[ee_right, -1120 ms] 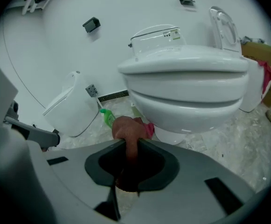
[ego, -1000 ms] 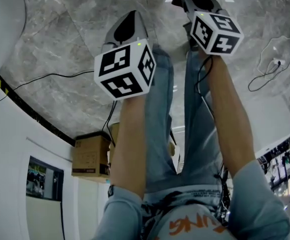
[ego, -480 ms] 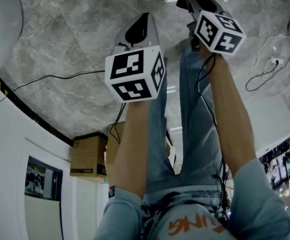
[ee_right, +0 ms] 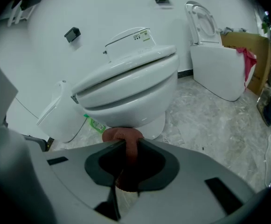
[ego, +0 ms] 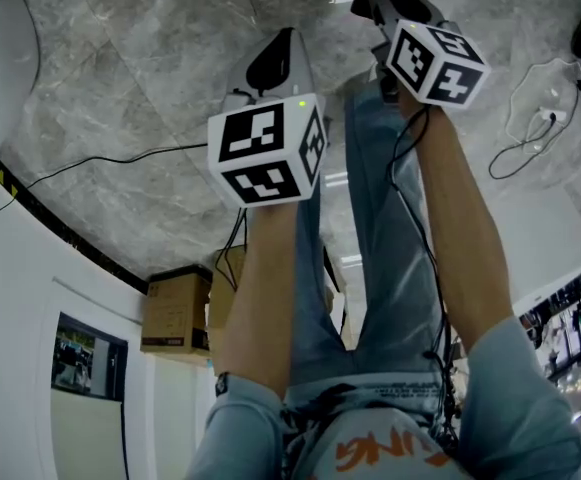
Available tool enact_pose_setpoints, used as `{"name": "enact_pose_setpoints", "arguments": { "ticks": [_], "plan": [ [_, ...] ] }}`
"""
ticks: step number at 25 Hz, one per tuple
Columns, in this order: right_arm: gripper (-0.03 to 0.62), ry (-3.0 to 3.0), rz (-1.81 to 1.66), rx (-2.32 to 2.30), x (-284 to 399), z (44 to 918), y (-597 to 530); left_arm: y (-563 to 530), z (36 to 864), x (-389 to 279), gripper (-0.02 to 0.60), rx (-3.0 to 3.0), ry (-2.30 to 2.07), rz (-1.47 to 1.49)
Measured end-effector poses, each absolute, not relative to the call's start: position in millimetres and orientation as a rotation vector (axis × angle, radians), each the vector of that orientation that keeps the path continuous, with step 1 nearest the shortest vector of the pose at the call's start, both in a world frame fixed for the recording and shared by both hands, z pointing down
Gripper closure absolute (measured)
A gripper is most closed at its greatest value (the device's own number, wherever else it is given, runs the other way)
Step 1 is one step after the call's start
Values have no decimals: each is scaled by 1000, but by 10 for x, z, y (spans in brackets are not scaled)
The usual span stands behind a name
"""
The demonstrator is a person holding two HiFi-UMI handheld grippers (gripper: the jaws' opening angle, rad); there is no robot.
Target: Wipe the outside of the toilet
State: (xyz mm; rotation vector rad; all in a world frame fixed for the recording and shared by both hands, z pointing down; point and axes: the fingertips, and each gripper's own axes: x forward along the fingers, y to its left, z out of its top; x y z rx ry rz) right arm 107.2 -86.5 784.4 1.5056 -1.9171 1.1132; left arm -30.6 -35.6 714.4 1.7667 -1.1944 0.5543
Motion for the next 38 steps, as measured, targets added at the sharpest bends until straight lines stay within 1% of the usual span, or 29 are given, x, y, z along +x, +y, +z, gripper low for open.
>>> {"name": "enact_pose_setpoints", "arguments": {
  "ticks": [13, 20, 28, 33, 38],
  "plan": [
    [528, -1951, 1067, 1463, 1818, 7720, -1086, -429, 7136, 475, 583, 1749, -1208, 563],
    [528, -1997, 997, 1387, 2076, 7641, -1310, -573, 7073, 762, 583, 1742, -1260, 520],
    [528, -2017, 929, 1305, 2081, 7659, -1257, -516, 7091, 786, 583, 1729, -1292, 465],
    [530, -1956, 993, 1336, 2012, 7819, -825, -196, 7250, 564, 583, 1699, -1293, 456],
    [530, -1923, 1045, 1299, 1776, 7996, -455, -3, 7470, 321, 583, 1655, -1311, 441]
  ]
}}
